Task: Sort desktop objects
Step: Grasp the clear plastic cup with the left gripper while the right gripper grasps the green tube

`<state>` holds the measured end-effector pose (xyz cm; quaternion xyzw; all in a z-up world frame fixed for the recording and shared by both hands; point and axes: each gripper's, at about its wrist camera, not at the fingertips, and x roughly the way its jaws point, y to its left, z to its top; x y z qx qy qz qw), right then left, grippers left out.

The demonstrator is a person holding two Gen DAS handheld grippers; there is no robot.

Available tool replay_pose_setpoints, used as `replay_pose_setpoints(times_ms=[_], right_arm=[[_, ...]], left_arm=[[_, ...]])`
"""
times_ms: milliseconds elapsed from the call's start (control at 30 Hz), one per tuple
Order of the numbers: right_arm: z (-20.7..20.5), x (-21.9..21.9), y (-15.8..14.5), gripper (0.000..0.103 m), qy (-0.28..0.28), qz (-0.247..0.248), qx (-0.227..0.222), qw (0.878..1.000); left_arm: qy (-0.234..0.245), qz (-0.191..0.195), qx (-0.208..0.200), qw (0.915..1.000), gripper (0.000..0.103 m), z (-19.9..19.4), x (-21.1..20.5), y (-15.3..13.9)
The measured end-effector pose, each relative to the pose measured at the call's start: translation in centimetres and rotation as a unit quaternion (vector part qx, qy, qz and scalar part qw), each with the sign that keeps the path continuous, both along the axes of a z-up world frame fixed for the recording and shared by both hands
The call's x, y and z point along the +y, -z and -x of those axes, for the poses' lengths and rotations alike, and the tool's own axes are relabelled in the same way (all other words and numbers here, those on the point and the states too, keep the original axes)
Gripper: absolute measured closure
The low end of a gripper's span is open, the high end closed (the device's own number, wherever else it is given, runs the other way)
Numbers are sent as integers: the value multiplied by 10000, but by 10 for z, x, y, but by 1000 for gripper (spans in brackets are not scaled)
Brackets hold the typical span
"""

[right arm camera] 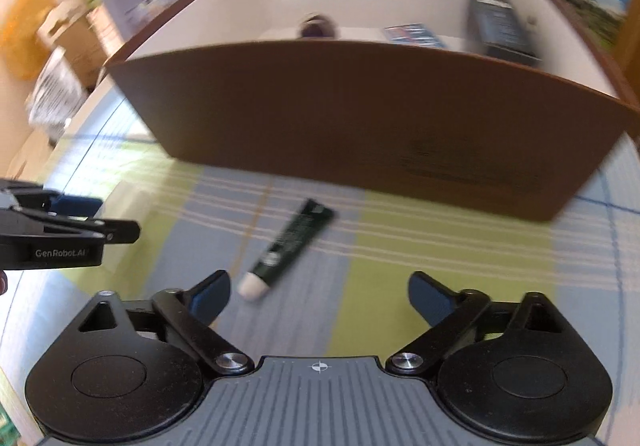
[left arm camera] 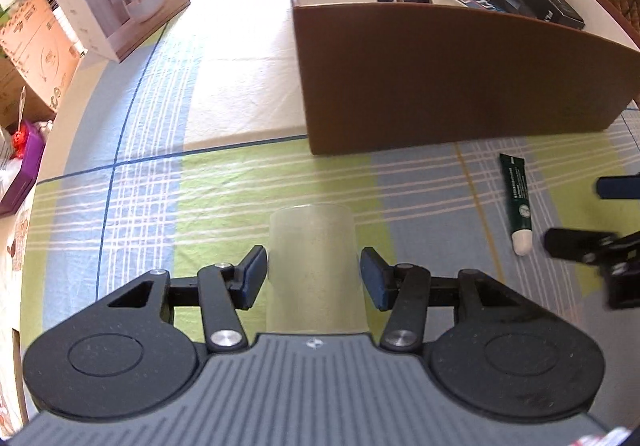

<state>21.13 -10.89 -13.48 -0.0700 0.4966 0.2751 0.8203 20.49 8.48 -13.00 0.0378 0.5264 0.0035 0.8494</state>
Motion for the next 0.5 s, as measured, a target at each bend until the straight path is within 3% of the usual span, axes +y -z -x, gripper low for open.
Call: replay_pose_setpoints(times_ms=[167, 233, 333, 500], right_arm=[[-2, 23, 16, 24, -89, 140, 37, 9999], [-1, 32, 18, 30, -197, 277, -211, 9992], [4, 40, 20, 52, -477, 474, -577, 9961], [7, 34, 19, 84, -704, 404, -652, 9946]], left_arm=[[-34, 15, 0, 10000, 56, 2, 4, 0], [-58, 19, 4, 10000, 56, 2, 6, 0], [-81, 32, 4, 10000, 56, 4, 7, 1], [-101, 33, -6, 9999, 56, 5, 8, 2]])
